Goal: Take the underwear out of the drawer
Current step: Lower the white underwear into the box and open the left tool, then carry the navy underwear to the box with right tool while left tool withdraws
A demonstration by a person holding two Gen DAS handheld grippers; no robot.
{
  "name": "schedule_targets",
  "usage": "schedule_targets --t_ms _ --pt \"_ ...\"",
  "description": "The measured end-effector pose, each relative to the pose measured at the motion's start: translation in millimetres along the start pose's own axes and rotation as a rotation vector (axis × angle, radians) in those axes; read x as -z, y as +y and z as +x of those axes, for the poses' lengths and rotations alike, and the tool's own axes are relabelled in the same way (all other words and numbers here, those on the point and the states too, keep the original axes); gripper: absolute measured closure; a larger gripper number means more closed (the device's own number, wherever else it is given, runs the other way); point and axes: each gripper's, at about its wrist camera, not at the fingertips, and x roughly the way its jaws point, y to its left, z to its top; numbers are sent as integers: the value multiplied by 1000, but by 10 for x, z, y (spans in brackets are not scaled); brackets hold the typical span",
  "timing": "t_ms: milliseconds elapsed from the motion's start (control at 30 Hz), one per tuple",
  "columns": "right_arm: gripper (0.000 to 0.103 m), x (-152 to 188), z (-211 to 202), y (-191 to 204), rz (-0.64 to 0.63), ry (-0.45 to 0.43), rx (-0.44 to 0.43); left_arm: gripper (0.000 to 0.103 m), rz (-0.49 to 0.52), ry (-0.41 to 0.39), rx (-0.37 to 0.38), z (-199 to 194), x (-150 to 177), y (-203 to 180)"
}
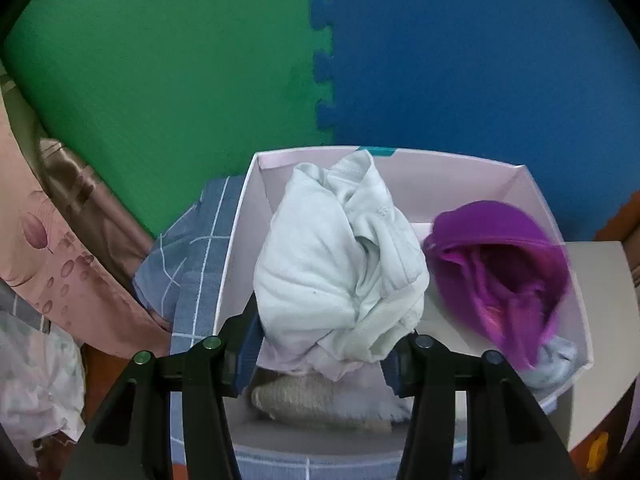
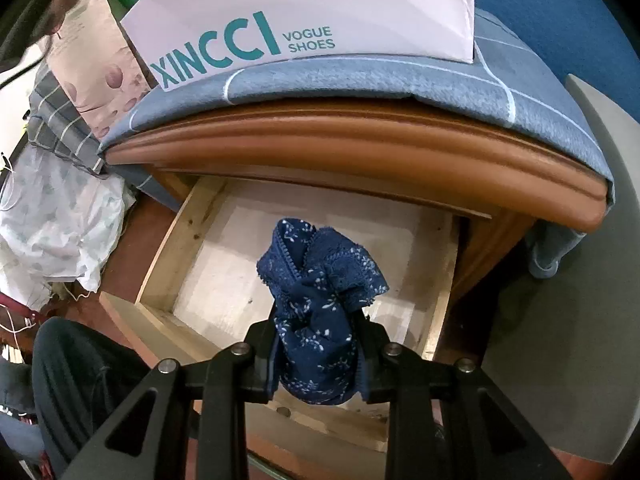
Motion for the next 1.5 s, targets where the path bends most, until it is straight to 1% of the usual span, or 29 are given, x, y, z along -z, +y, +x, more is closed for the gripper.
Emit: schedule_targets --t_ms 100,200,300,367,433,500,633,767,867,933,1000,1100,1233,1333,1400,1500 --pt "75 -7 2 -16 3 4 -2 56 -2 37 -12 218 16 13" --pt "75 -14 17 -7 0 9 -2 54 -21 64 -4 384 71 52" --pt "75 -14 23 22 -10 13 -5 49 9 43 -26 412 101 19" --pt "75 -10 24 36 -15 13 0 46 14 49 -30 420 110 3" --pt "75 -11 25 33 -14 12 -1 40 5 45 -28 408 109 14" --pt "75 -9 31 39 -12 14 7 35 -10 33 -27 370 111 37" --pt "75 -11 46 38 -11 12 18 29 9 -5 -37 216 151 21" --pt "75 -13 42 57 -16 2 25 25 2 -59 -39 -62 247 39" --pt "75 -10 22 69 -26 -14 34 22 -8 -113 -36 -349 399 65" --pt "75 -15 7 55 -26 -22 39 14 -14 -157 -38 -569 571 96" --pt "75 -14 -5 45 -27 -29 52 11 -24 -194 -43 -742 753 132" --pt "75 -22 -53 59 -43 -47 79 8 -30 -227 -69 -936 1165 190" --pt "75 -73 -201 125 -60 -93 99 7 -44 -200 -99 -959 1726 292" --pt "75 -101 -381 158 -40 -127 92 7 -77 -163 -119 -869 2139 433" --pt "75 -153 -532 219 -51 -147 101 7 -105 -139 -138 -799 2351 520" --pt "75 -333 -841 352 -87 -188 111 7 -136 -120 -161 -733 2619 633"
